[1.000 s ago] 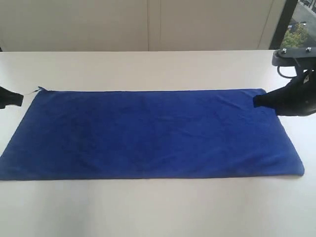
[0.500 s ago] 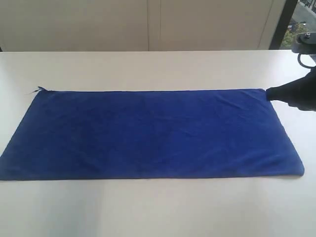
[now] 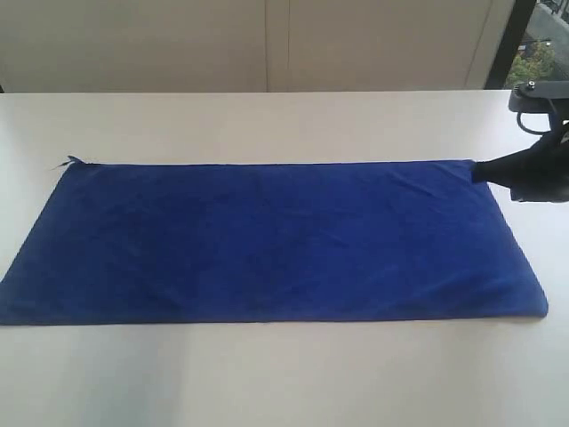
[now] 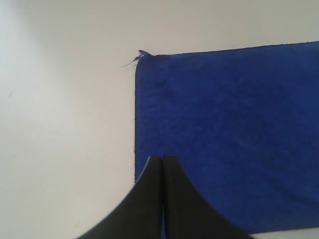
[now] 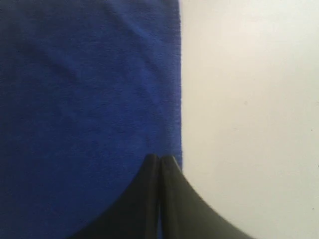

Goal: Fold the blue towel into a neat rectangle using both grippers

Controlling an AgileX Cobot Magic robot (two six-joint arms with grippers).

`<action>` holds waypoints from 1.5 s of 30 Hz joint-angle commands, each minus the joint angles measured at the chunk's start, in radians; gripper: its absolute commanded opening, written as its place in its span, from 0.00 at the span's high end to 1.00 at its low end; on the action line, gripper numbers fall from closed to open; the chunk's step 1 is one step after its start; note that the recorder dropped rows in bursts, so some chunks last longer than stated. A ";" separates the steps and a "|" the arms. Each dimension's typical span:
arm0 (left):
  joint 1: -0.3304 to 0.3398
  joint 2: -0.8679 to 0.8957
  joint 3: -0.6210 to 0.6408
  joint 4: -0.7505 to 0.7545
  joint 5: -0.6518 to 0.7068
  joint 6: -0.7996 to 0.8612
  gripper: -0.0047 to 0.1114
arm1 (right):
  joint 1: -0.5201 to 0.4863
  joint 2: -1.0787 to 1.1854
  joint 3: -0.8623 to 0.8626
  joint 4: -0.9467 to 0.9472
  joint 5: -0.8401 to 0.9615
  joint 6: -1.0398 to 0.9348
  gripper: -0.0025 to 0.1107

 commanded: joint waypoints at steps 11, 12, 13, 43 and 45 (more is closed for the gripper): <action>0.001 -0.008 0.008 -0.012 0.003 -0.009 0.96 | -0.024 0.236 -0.147 0.053 0.045 -0.005 0.61; 0.001 -0.008 0.008 -0.012 0.003 -0.009 0.96 | -0.024 0.240 -0.147 0.053 0.042 -0.005 0.60; 0.001 -0.008 0.008 -0.012 0.003 -0.009 0.96 | -0.019 0.251 -0.147 0.058 0.035 -0.005 0.58; 0.001 -0.008 0.008 -0.012 0.003 -0.009 0.96 | -0.188 0.285 -0.246 -0.008 0.073 -0.003 0.98; 0.001 -0.008 0.008 -0.012 0.003 -0.009 0.96 | -0.218 0.285 -0.265 -0.008 0.083 -0.003 0.98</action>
